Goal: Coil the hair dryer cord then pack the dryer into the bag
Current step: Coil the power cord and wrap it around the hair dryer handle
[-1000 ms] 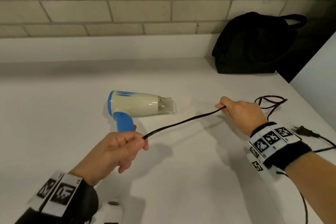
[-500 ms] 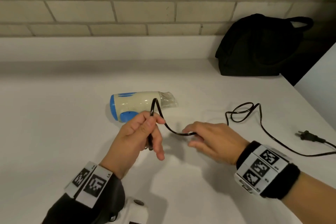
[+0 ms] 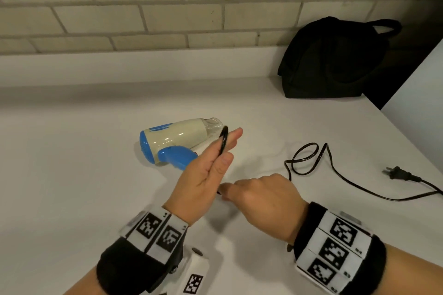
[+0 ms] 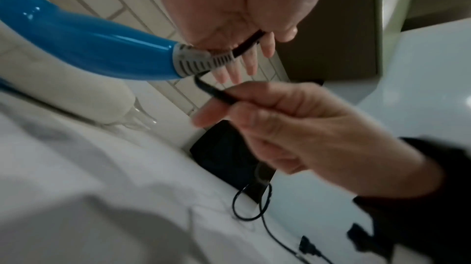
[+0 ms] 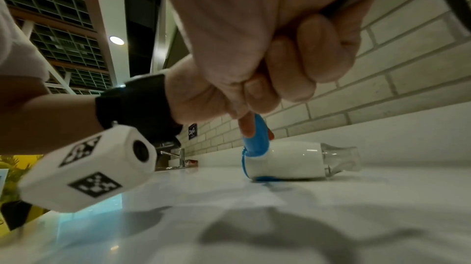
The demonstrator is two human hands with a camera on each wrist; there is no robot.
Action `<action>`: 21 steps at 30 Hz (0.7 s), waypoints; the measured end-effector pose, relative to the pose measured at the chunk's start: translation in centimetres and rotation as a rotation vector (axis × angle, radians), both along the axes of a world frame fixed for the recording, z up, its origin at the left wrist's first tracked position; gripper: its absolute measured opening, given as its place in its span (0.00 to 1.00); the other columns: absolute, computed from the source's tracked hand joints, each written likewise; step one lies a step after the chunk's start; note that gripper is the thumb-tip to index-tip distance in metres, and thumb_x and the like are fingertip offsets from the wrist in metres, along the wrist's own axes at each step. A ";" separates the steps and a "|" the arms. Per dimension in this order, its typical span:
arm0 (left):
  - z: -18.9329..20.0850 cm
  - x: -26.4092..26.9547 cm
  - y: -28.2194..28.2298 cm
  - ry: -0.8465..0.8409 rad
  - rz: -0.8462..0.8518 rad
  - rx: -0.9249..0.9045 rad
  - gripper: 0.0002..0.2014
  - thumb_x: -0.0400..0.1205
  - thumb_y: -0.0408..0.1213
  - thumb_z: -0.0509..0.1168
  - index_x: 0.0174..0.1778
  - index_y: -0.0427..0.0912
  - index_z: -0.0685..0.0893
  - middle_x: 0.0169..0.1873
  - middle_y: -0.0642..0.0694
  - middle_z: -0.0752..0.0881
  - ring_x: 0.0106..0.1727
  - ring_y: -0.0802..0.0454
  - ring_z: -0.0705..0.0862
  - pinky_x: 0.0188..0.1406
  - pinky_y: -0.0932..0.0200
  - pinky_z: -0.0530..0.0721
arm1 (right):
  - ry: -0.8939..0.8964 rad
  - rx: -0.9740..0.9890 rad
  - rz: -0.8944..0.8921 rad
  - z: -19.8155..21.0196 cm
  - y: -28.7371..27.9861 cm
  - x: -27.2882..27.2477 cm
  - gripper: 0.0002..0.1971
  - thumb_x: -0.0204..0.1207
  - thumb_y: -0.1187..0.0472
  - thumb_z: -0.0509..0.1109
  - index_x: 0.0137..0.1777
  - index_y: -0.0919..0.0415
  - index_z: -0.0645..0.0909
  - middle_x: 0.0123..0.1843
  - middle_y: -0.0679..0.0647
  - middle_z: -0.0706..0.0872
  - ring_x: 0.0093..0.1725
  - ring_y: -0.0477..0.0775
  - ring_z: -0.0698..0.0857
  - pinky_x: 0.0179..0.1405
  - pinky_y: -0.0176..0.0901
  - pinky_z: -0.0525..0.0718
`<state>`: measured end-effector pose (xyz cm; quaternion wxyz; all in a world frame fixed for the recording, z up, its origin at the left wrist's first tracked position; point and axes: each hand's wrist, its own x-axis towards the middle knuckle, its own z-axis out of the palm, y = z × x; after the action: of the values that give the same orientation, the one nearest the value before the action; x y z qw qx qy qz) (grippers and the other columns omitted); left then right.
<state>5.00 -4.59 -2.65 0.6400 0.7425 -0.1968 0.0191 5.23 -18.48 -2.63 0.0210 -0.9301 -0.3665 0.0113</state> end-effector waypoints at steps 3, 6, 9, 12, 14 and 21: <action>-1.1 -0.3 -0.2 -0.016 -0.083 0.188 0.18 0.75 0.65 0.50 0.62 0.83 0.61 0.64 0.70 0.77 0.63 0.63 0.80 0.62 0.64 0.79 | -0.091 0.004 -0.043 0.5 -0.7 -0.7 0.17 0.68 0.56 0.52 0.37 0.44 0.84 0.22 0.43 0.85 0.12 0.50 0.77 0.24 0.34 0.37; -1.7 -0.9 -0.2 -0.026 -0.134 0.306 0.20 0.76 0.59 0.47 0.61 0.87 0.55 0.48 0.56 0.87 0.50 0.66 0.85 0.51 0.68 0.82 | -0.159 0.098 0.004 0.3 -2.2 -1.2 0.17 0.75 0.52 0.53 0.34 0.45 0.82 0.21 0.42 0.84 0.14 0.48 0.77 0.18 0.33 0.50; -1.7 -1.2 0.0 -0.060 -0.121 0.396 0.19 0.79 0.58 0.48 0.62 0.86 0.54 0.20 0.58 0.81 0.25 0.61 0.82 0.37 0.70 0.81 | -0.215 0.175 -0.010 0.2 -3.1 -1.4 0.23 0.82 0.44 0.44 0.37 0.44 0.79 0.21 0.41 0.84 0.15 0.47 0.78 0.16 0.33 0.58; -1.8 -1.3 -0.2 -0.021 -0.110 0.358 0.18 0.80 0.58 0.49 0.67 0.75 0.64 0.24 0.60 0.81 0.28 0.61 0.80 0.34 0.74 0.76 | -0.234 0.175 -0.021 0.6 -4.0 -1.3 0.25 0.81 0.43 0.44 0.36 0.45 0.81 0.19 0.42 0.82 0.14 0.48 0.78 0.13 0.34 0.61; -1.9 -1.5 0.0 0.006 -0.102 0.393 0.18 0.79 0.57 0.49 0.58 0.62 0.79 0.25 0.62 0.80 0.28 0.61 0.78 0.31 0.73 0.72 | -0.246 0.160 0.024 1.2 -4.8 -1.0 0.23 0.80 0.44 0.48 0.33 0.48 0.81 0.18 0.43 0.80 0.14 0.49 0.77 0.12 0.35 0.64; -1.2 -2.5 0.4 0.190 -0.039 0.258 0.19 0.79 0.53 0.50 0.23 0.52 0.66 0.14 0.60 0.71 0.20 0.63 0.68 0.24 0.75 0.66 | -0.075 0.371 0.168 2.5 -5.6 1.0 0.19 0.77 0.43 0.53 0.60 0.50 0.76 0.35 0.44 0.83 0.36 0.43 0.74 0.36 0.34 0.72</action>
<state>2.49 -4.15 -3.82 0.5555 0.8129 -0.1506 -0.0889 6.27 -24.12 -0.10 0.1770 -0.8763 -0.4390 -0.0894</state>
